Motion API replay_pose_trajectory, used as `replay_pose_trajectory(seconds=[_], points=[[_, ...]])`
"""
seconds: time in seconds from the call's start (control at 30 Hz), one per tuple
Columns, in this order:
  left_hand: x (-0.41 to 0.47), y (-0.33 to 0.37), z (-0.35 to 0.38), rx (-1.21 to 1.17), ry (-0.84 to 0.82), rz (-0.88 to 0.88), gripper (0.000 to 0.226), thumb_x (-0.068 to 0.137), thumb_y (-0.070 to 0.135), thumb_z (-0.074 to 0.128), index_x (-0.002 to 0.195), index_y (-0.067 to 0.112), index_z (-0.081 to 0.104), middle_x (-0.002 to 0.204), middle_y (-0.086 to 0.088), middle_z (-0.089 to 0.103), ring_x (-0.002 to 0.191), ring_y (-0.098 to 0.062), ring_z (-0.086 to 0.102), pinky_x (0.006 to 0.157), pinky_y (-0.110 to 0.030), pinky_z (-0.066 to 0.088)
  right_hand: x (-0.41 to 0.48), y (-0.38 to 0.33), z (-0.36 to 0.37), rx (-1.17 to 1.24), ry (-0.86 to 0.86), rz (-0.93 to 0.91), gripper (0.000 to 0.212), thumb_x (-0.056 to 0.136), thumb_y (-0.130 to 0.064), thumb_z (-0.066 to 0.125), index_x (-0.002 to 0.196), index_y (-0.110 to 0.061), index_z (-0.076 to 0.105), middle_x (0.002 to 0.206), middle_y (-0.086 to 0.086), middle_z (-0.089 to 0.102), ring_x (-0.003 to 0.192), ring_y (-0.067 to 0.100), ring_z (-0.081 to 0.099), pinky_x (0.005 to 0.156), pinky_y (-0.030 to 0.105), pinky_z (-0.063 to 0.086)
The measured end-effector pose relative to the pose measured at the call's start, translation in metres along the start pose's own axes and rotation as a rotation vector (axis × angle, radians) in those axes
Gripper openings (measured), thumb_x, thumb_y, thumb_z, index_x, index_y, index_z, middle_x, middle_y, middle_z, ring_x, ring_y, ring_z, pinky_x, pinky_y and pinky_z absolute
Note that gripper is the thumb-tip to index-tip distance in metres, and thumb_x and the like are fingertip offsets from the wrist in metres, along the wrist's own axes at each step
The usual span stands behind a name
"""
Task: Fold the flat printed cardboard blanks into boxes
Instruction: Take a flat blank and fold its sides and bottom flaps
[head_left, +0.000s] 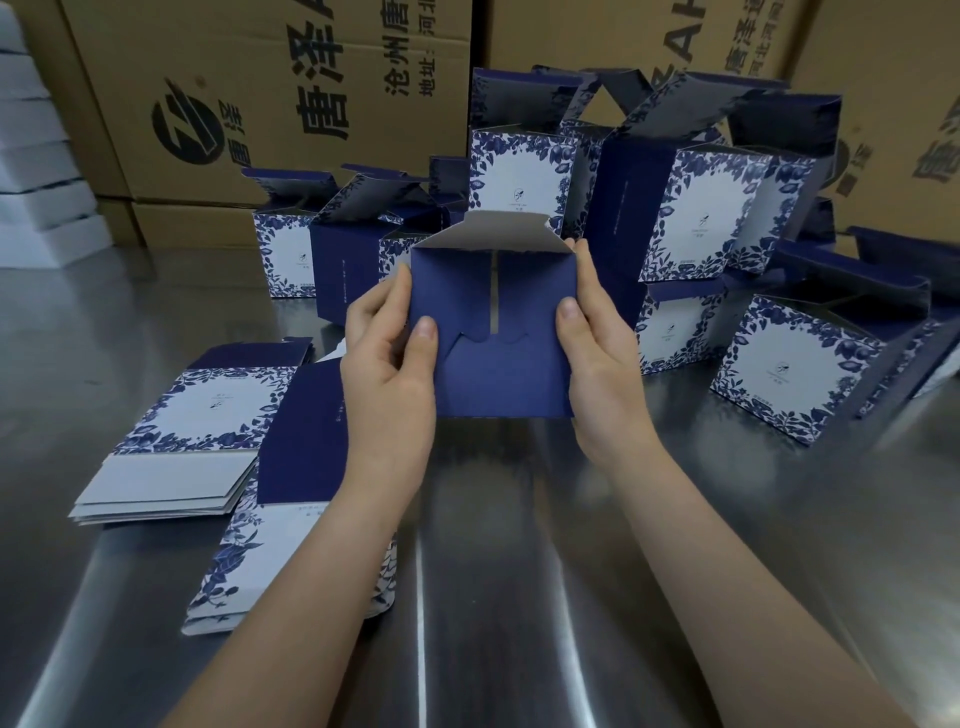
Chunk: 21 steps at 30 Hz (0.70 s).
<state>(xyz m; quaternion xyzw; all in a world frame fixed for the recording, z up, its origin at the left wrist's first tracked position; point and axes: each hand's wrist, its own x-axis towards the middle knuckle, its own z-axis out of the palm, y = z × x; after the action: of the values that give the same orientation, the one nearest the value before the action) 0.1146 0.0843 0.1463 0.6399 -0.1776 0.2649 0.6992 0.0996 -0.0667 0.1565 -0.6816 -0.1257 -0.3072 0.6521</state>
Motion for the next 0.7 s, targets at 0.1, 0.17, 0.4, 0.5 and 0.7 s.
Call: replay_pose_trajectory(seconds=[0.1,0.17,0.4,0.5,0.7], points=[[0.0008,0.0008,-0.0006,-0.055,-0.039,-0.050,0.043,0.103,0.006,0.045,0.145,0.014,0.045,0.135,0.008,0.047,0.126,0.002,0.045,0.110,-0.016,0.035,0.0008,-0.0011,-0.0058,-0.001,-0.059,0.020,0.060,0.098,-0.023,0.038,0.155,-0.017,0.020,0.155,-0.016,0.030,0.141,-0.006,0.028,0.120,0.026,0.023],[0.0010,0.0014,-0.0007,-0.111,-0.063,-0.082,0.045,0.103,0.002,0.041,0.146,0.013,0.044,0.135,0.009,0.046,0.125,0.005,0.045,0.111,-0.017,0.034,0.0008,-0.0016,-0.0093,-0.002,-0.090,0.019,0.063,0.096,-0.022,0.038,0.155,-0.018,0.017,0.152,-0.021,0.029,0.139,-0.011,0.027,0.117,0.017,0.022],[-0.0009,0.0014,-0.0001,-0.029,-0.094,-0.053,0.050,0.101,-0.003,0.041,0.148,0.014,0.041,0.135,0.007,0.044,0.126,0.003,0.043,0.111,-0.016,0.032,-0.0028,-0.0019,-0.0051,-0.069,-0.046,0.008,0.065,0.094,-0.017,0.036,0.156,-0.021,0.015,0.160,-0.013,0.024,0.145,-0.003,0.021,0.123,0.033,0.015],[-0.0009,0.0009,0.0004,-0.020,-0.093,-0.043,0.050,0.101,-0.003,0.042,0.148,0.014,0.042,0.137,0.005,0.044,0.130,-0.003,0.044,0.113,-0.019,0.033,-0.0032,-0.0036,-0.0036,-0.073,-0.040,-0.012,0.065,0.094,-0.012,0.036,0.155,-0.022,0.015,0.161,-0.009,0.022,0.147,0.002,0.018,0.124,0.038,0.014],[-0.0026,0.0020,0.0014,-0.042,-0.094,-0.020,0.055,0.100,-0.002,0.042,0.146,0.029,0.038,0.139,0.000,0.045,0.128,-0.001,0.046,0.110,-0.027,0.039,-0.0030,-0.0067,-0.0059,-0.128,-0.097,-0.109,0.066,0.095,0.002,0.033,0.146,-0.038,0.025,0.154,-0.024,0.027,0.146,-0.002,0.018,0.124,0.035,0.012]])
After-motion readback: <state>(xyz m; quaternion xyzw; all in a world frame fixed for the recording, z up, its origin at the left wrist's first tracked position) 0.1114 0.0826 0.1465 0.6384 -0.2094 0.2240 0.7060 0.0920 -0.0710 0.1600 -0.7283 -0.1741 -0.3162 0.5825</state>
